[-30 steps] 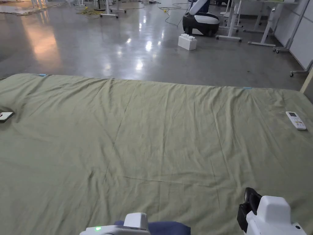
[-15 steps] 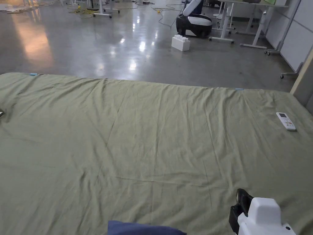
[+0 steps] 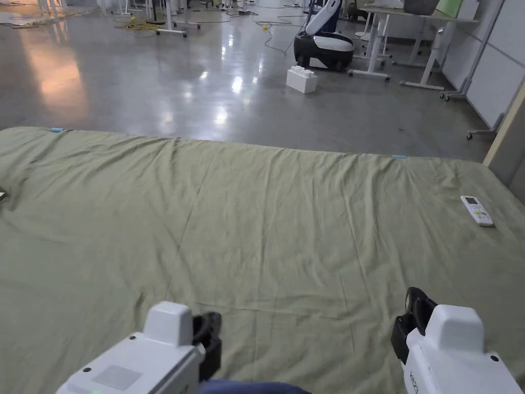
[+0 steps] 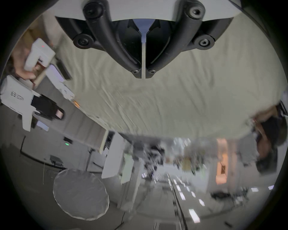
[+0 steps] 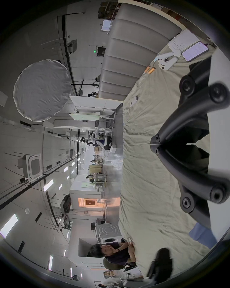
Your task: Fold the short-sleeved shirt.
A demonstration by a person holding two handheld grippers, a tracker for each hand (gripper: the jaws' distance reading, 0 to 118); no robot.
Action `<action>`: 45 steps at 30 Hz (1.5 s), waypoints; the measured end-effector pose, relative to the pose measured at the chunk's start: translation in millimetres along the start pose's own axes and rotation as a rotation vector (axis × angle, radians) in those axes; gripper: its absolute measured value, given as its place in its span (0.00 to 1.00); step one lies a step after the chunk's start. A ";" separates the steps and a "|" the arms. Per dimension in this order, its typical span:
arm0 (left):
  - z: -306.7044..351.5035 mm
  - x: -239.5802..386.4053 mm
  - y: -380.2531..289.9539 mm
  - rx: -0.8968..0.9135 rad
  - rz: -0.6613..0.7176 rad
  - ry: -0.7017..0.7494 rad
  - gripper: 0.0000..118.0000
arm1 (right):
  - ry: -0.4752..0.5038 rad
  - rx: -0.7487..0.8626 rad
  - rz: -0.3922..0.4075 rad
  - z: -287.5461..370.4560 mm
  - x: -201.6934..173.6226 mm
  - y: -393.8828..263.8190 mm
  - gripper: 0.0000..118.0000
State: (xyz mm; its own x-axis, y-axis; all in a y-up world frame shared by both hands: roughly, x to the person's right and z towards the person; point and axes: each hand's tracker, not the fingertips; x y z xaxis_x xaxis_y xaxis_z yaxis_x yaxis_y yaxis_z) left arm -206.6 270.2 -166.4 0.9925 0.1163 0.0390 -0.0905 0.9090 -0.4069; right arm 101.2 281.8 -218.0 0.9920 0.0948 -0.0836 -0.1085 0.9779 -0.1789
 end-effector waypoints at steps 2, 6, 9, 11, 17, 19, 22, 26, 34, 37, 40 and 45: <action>-0.7 -12.0 7.6 0.122 -0.023 0.102 0.03 | -0.007 0.017 -0.002 -1.8 -0.4 6.2 0.00; -5.6 -32.6 21.2 0.208 -0.049 0.248 0.03 | -0.022 0.040 -0.015 -3.2 -1.9 13.9 0.01; -7.2 -49.9 29.9 0.231 -0.009 0.272 0.03 | -0.028 0.072 -0.004 -4.7 -3.4 19.2 0.00; -8.3 -60.2 35.1 0.269 -0.025 0.318 0.03 | -0.030 0.075 0.006 -7.0 -4.0 23.0 0.01; -7.5 -68.6 46.1 0.330 -0.040 0.348 0.03 | -0.047 0.105 0.018 -13.8 -4.0 31.3 0.00; -5.6 -68.0 49.3 0.334 -0.028 0.339 0.03 | -0.051 0.109 0.019 -15.7 -4.3 31.7 0.01; 1.8 -64.7 51.5 0.339 -0.038 0.316 0.03 | -0.054 0.102 0.015 -14.9 -4.3 30.0 0.00; 15.3 -66.7 49.9 0.328 -0.081 0.311 0.03 | 0.004 0.006 0.014 -0.1 -13.6 12.9 0.00; 31.1 -90.0 30.9 0.280 -0.097 0.351 0.03 | 0.256 -0.268 0.094 36.1 -93.1 -86.8 0.01; 36.5 -97.9 20.9 0.252 -0.084 0.367 0.03 | 0.307 -0.326 0.128 33.8 -122.7 -116.5 0.01; 43.4 -104.4 11.2 0.227 -0.064 0.377 0.03 | 0.293 -0.386 0.143 21.8 -137.6 -141.8 0.01; 51.1 -111.9 -6.3 0.144 -0.025 0.336 0.03 | 0.236 -0.451 0.096 5.5 -136.1 -173.4 0.00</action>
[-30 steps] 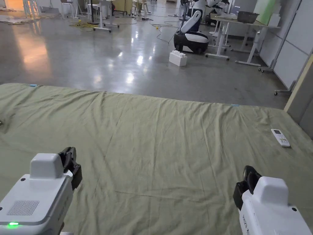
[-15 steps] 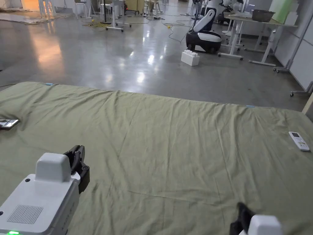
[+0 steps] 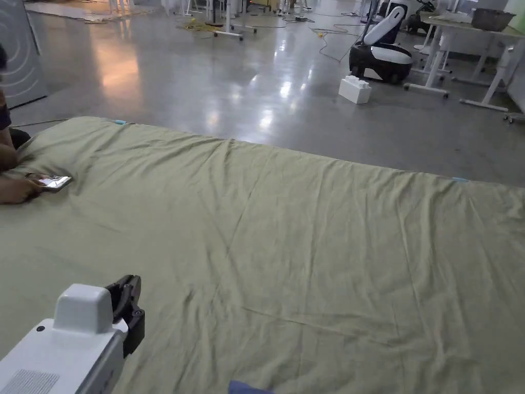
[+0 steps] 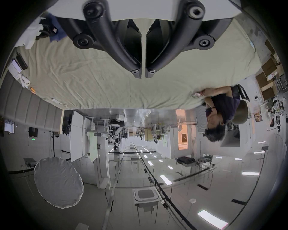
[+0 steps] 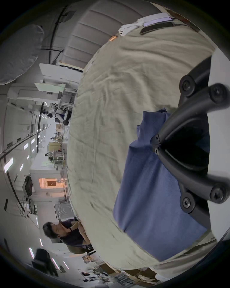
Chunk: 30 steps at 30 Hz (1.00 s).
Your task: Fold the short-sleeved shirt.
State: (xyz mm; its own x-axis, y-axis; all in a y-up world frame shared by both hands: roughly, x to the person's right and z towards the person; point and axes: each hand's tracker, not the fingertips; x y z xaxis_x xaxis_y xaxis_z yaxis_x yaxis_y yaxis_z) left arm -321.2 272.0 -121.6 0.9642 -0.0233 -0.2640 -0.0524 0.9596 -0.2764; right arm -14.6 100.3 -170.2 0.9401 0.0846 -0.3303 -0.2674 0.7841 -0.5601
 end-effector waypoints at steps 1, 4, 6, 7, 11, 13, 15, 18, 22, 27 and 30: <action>0.3 -1.0 -2.9 -0.028 0.015 -0.021 0.04 | -0.005 0.011 0.011 1.4 -2.2 0.4 0.00; -5.4 -5.3 -12.9 -0.180 0.134 -0.185 0.12 | -0.013 0.011 0.038 -0.2 -2.9 -0.7 0.00; -15.5 -6.1 -23.0 -0.326 0.198 -0.344 0.41 | -0.005 0.013 0.025 -2.2 0.7 -2.0 0.00; -22.7 -4.6 -31.1 -0.400 0.226 -0.415 0.56 | -0.002 0.014 0.026 -2.6 1.0 -2.1 0.00; -47.6 6.2 -70.7 -0.603 0.356 -0.609 0.77 | 0.006 0.014 0.035 -1.2 2.0 -2.5 0.00; -59.3 10.6 -86.4 -0.670 0.429 -0.642 0.77 | 0.009 0.014 0.029 1.6 1.2 -1.0 0.00; -74.9 15.2 -102.0 -0.731 0.499 -0.697 0.77 | 0.010 0.014 0.026 2.4 1.1 -0.7 0.00; -89.1 25.9 -115.0 -0.819 0.560 -0.754 0.75 | 0.012 0.014 0.028 3.6 1.0 -0.4 0.00; -112.6 35.4 -141.4 -0.941 0.691 -0.821 0.57 | 0.017 0.013 0.025 5.7 1.7 0.8 0.00; -119.3 32.4 -162.9 -0.921 0.798 -0.831 0.33 | 0.030 0.014 0.015 8.3 4.7 1.7 0.01; -115.5 29.6 -163.9 -0.893 0.753 -0.843 0.21 | 0.034 0.017 0.010 9.8 7.3 3.5 0.01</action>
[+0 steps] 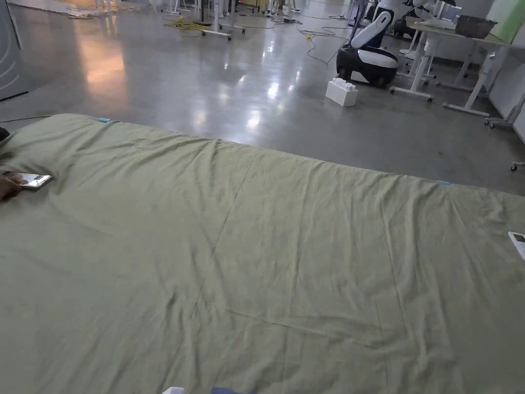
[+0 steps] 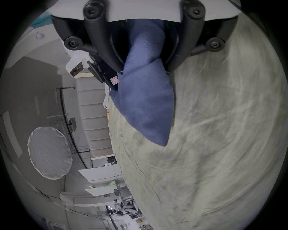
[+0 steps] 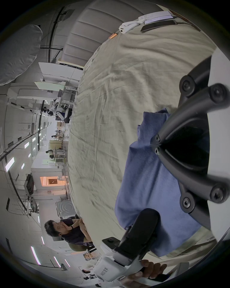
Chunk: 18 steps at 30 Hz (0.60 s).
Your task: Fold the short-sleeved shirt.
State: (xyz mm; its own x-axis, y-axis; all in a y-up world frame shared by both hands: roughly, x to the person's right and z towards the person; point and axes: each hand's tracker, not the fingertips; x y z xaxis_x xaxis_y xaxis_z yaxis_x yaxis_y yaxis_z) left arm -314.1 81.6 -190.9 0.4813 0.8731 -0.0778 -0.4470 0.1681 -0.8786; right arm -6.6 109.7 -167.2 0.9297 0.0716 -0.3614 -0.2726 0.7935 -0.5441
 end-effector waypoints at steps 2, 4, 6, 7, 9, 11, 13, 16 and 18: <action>3.9 2.4 1.8 0.009 0.016 -0.009 0.18 | -0.009 -0.004 -0.007 3.3 -1.3 5.6 0.01; 8.9 10.6 0.5 0.016 -0.007 -0.026 0.17 | -0.016 -0.011 -0.004 4.0 -3.7 8.2 0.01; 16.9 19.9 2.7 0.020 -0.027 -0.027 0.17 | -0.031 -0.001 0.010 7.5 -5.2 12.5 0.00; 22.0 24.2 4.6 0.020 -0.033 -0.037 0.17 | -0.049 0.016 0.026 10.9 -5.7 18.2 0.00; 41.8 34.3 9.8 0.046 -0.074 -0.040 0.17 | -0.046 0.055 0.026 15.0 -0.5 34.9 0.01; 63.7 41.5 17.6 0.056 -0.084 -0.045 0.17 | -0.048 0.077 0.023 16.5 5.9 54.2 0.01; 91.0 40.6 27.5 0.063 -0.082 -0.028 0.17 | -0.063 0.134 0.015 20.2 13.7 76.7 0.01; 140.4 19.8 45.5 0.075 -0.101 0.023 0.17 | -0.077 0.217 -0.006 26.6 28.2 112.7 0.01; 175.8 8.7 56.2 0.083 -0.100 0.057 0.17 | -0.096 0.260 -0.008 29.5 37.6 132.5 0.01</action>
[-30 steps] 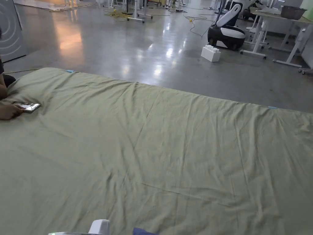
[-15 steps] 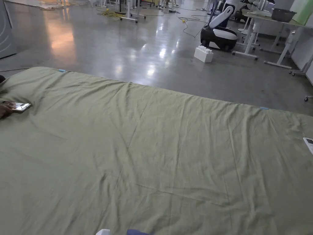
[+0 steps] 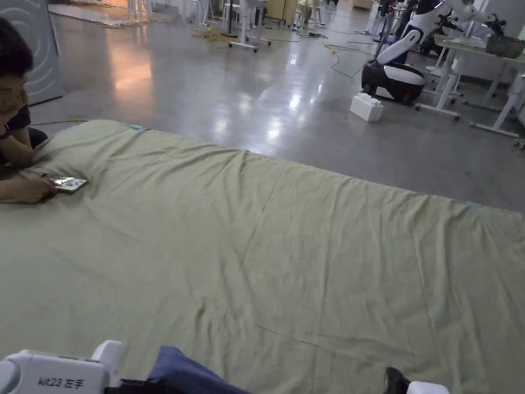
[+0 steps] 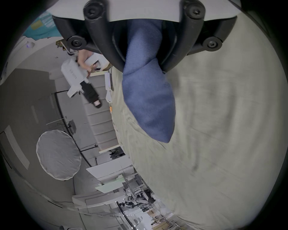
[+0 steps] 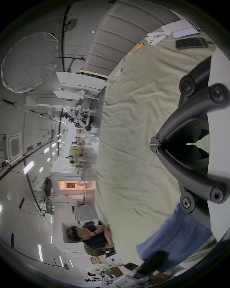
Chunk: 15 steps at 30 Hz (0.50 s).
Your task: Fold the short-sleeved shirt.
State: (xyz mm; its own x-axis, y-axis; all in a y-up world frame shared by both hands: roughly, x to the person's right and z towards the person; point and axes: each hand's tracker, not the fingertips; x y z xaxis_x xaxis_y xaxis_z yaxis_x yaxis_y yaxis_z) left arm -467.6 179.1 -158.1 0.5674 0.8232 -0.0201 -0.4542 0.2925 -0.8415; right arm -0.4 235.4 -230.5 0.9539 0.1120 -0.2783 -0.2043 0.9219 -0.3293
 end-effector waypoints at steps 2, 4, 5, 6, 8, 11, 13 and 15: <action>37.0 -17.8 12.9 0.008 0.012 0.060 0.17 | -0.018 0.048 -0.027 -1.2 9.7 20.3 0.01; 70.2 -35.2 25.2 0.012 0.048 0.116 0.17 | -0.032 0.083 -0.053 -1.6 18.5 34.9 0.01; 88.4 -47.0 33.6 0.015 0.058 0.145 0.17 | -0.036 0.100 -0.061 -1.5 22.6 41.1 0.01; 102.6 -53.2 38.9 0.028 0.049 0.171 0.17 | -0.044 0.113 -0.066 -1.5 25.5 46.1 0.00; 135.8 -66.3 52.5 0.035 0.056 0.226 0.17 | -0.065 0.130 -0.066 -2.3 32.4 53.9 0.01; 178.6 -91.1 76.4 0.042 0.035 0.296 0.17 | -0.091 0.138 -0.076 -2.9 41.4 60.1 0.01; 196.7 -79.9 86.9 0.053 0.040 0.361 0.17 | -0.110 0.138 -0.077 -2.6 45.8 60.0 0.01; 217.8 -84.3 99.0 0.065 0.044 0.417 0.17 | -0.127 0.135 -0.082 -0.7 49.1 59.0 0.01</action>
State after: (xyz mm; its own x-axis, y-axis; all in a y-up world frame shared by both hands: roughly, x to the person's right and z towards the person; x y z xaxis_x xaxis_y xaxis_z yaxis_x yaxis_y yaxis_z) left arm -709.9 244.6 -122.1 0.7696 0.5725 -0.2829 -0.5191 0.3028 -0.7993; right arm 34.2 295.1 -264.3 0.9880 0.0730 -0.1365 -0.1020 0.9702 -0.2196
